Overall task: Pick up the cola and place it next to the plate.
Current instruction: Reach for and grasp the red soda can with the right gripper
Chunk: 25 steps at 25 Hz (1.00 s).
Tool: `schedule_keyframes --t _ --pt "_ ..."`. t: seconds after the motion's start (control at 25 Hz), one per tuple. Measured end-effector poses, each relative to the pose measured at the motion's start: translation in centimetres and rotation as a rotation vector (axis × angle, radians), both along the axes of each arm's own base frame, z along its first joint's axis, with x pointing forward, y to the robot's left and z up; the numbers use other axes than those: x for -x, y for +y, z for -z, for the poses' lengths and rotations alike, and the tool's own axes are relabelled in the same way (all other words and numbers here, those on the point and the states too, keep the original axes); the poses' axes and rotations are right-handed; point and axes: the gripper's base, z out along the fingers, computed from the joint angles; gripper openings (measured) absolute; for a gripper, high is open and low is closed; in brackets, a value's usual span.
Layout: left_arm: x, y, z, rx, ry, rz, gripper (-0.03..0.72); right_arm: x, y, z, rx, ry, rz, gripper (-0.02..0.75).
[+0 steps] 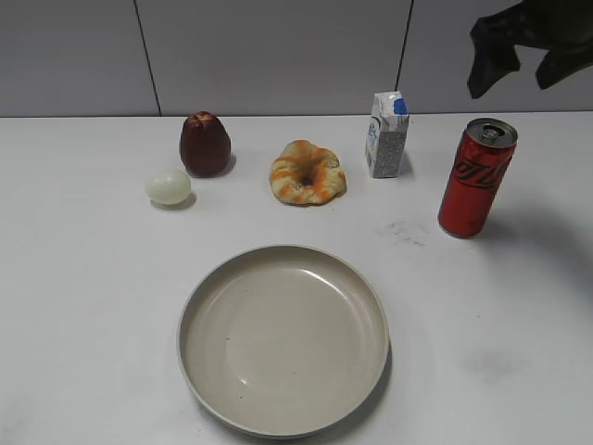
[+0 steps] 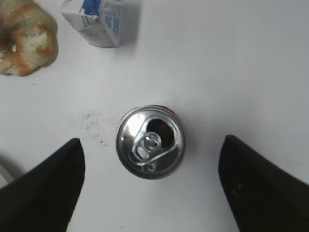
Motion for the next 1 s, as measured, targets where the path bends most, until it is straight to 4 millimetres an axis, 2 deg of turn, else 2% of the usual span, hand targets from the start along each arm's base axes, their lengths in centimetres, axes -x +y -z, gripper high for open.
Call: schedule_keyframes --t 0.2,0.52,0.72,0.84,1.0 --pt "0.0 0.0 0.0 0.0 0.0 0.0 0.23 -0.8 0.8 2.8 0.069 0.075 -0.014 0.657" --pt "0.0 0.0 0.0 0.001 0.0 0.0 0.23 -1.5 0.6 4.8 0.111 0.114 0.005 0.653" --pt "0.0 0.0 0.0 0.001 0.0 0.0 0.23 -2.0 1.0 6.7 0.083 0.168 0.012 0.588" --pt "0.0 0.0 0.0 0.001 0.0 0.0 0.23 -2.1 1.1 7.0 0.082 0.171 0.012 0.513" --pt "0.0 0.0 0.0 0.001 0.0 0.0 0.23 -2.2 1.1 6.7 0.08 0.164 0.012 0.512"
